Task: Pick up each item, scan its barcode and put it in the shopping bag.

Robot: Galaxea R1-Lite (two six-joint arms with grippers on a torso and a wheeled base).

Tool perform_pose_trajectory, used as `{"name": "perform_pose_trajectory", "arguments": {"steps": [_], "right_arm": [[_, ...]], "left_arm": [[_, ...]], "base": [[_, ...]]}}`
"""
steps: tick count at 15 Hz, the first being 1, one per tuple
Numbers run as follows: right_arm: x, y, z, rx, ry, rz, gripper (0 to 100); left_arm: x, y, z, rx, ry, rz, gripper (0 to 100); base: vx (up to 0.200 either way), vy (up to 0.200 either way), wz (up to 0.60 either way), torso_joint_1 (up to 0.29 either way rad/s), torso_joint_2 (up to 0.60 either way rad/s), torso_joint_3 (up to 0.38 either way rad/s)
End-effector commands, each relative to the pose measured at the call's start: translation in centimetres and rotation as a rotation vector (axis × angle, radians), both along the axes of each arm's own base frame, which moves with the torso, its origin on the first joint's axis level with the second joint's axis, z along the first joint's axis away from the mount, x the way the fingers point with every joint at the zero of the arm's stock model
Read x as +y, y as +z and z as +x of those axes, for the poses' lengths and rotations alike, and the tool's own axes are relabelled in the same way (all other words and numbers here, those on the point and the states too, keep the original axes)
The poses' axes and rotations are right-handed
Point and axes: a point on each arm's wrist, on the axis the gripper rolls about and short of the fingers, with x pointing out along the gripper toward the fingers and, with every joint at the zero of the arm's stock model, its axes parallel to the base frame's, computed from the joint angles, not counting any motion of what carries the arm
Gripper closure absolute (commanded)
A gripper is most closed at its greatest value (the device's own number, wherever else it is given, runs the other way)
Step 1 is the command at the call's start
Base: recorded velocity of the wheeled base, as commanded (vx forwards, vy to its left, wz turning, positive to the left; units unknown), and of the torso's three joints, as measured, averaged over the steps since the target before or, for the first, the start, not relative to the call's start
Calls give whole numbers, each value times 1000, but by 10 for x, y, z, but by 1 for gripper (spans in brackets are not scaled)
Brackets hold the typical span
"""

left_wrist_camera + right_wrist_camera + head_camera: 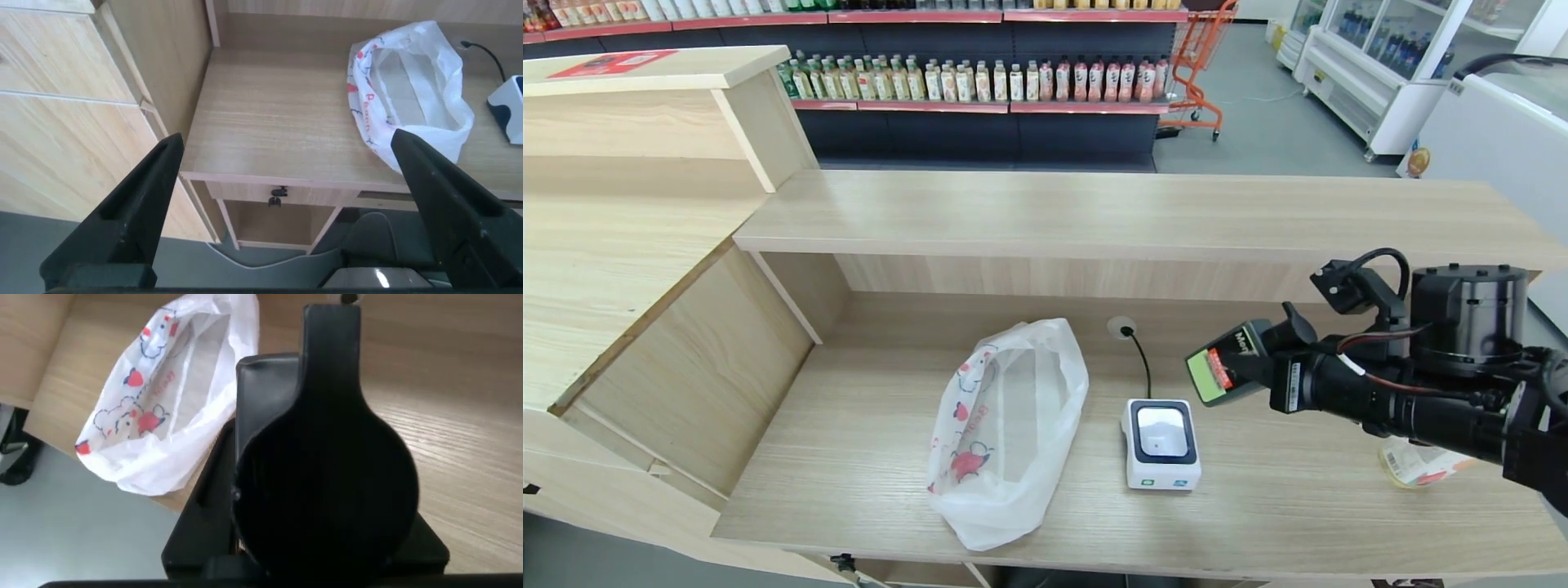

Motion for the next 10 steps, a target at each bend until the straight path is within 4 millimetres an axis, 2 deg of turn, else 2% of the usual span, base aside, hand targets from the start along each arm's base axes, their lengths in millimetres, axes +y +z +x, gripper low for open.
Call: {"name": "perform_pose_trajectory", "arguments": {"steps": [1, 3, 7, 10], "right_arm": [[1, -1, -1, 6, 5, 3, 100], [4, -12, 6, 60, 30, -6, 100], [46, -51, 53, 134, 117, -62, 100], [77, -70, 70, 130, 187, -94, 100]], "left_arm": [[0, 0, 0, 1, 0, 2, 0], [0, 0, 0, 1, 0, 2, 0], [0, 0, 0, 1, 0, 2, 0], [0, 0, 0, 1, 0, 2, 0]], "base": [[0, 0, 0, 0, 0, 0], [0, 0, 0, 0, 0, 0], [0, 0, 0, 0, 0, 0], [0, 0, 0, 0, 0, 0]]}}
